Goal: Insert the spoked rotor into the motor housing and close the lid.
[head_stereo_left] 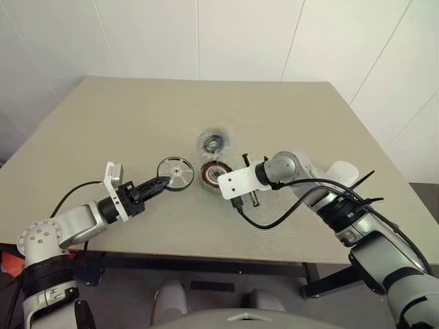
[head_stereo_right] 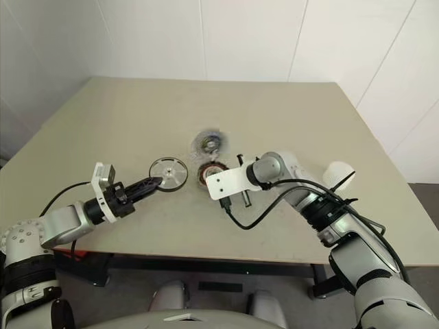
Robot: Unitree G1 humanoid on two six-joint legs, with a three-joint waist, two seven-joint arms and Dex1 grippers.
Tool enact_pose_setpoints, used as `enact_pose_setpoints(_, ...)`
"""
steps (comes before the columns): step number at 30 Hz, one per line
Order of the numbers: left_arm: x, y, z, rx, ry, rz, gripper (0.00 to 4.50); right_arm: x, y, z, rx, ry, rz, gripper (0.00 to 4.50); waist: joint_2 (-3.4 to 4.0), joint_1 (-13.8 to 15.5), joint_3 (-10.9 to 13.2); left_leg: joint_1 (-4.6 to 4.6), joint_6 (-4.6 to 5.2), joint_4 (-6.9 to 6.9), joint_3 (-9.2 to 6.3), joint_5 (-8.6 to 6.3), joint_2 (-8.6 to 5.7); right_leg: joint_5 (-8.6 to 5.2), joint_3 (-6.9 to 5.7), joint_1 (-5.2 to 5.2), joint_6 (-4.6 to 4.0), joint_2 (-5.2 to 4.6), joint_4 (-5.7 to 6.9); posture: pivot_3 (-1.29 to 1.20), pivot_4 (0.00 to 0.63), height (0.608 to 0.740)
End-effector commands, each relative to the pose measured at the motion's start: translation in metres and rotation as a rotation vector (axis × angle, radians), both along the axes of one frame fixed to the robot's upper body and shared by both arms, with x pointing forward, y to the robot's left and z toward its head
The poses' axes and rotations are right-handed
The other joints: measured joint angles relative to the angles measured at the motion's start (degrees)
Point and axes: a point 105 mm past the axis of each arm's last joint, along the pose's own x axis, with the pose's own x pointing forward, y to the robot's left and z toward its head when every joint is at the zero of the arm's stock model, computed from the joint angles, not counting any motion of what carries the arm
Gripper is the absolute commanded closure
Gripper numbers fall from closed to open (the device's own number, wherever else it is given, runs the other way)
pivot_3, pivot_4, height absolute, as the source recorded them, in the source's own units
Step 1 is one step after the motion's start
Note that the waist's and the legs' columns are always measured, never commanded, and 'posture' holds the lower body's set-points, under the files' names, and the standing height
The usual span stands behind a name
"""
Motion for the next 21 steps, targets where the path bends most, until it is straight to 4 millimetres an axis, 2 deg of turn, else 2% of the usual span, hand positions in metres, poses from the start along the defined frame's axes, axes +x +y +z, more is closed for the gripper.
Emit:
enact_pose_setpoints(1,0.000,0.000,0.013,-0.006,-0.056,0.003,4.00,0.003,-0.003,0.008,0.004,-0.030,-0.005,4.49,0.00,0.07,0.00,0.00,0.00,0.01,0.00,0.00,-0.01,0.01,0.00,0.01,-0.01,-0.01,0.00,0.00,0.000,0.740)
enact_pose_setpoints(7,0.001,-0.001,0.011,-0.002,-0.049,0.013,4.00,0.001,-0.006,0.009,-0.006,-0.039,0.006,4.49,-0.02,0.11,-0.01,-0.01,0.01,0.02,0.00,0.00,-0.01,0.01,0.01,0.03,-0.01,-0.01,-0.03,0.00,0.000,0.740)
enact_pose_setpoints(14,0.000,-0.003,0.008,0.002,-0.042,0.024,4.00,-0.018,0.004,0.019,0.022,-0.011,0.074,4.49,-0.03,0.08,0.00,-0.07,0.02,0.02,0.00,-0.01,0.00,0.01,0.01,0.00,-0.01,0.00,-0.11,0.00,0.000,0.740)
enact_pose_setpoints(21,-0.001,-0.003,0.007,0.008,-0.039,0.028,4.00,-0.016,0.002,0.020,0.005,-0.041,0.066,4.49,-0.04,0.08,0.00,-0.08,0.03,0.02,0.00,-0.02,0.01,0.01,0.01,-0.02,-0.01,0.00,-0.08,0.00,0.000,0.740)
